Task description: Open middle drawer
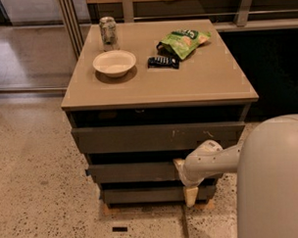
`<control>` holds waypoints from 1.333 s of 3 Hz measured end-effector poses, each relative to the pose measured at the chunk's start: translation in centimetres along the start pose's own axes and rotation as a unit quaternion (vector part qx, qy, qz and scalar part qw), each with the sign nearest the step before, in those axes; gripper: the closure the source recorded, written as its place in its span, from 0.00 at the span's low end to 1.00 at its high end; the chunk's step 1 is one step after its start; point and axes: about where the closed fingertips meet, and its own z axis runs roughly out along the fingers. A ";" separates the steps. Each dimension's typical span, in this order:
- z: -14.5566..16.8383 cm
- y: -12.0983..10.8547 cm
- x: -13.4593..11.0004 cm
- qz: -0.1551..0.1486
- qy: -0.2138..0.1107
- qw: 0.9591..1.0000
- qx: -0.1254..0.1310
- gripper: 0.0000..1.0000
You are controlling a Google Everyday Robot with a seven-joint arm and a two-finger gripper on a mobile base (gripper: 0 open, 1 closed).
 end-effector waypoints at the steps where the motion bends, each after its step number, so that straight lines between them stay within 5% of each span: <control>1: 0.7 -1.4 -0.1 -0.001 0.010 1.000 0.014 0.00; 4: 3.1 -2.4 0.2 0.005 0.021 1.000 -0.013 0.00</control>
Offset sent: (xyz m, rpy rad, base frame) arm 0.0410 0.0112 -0.0204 -0.0428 -0.0165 -0.0110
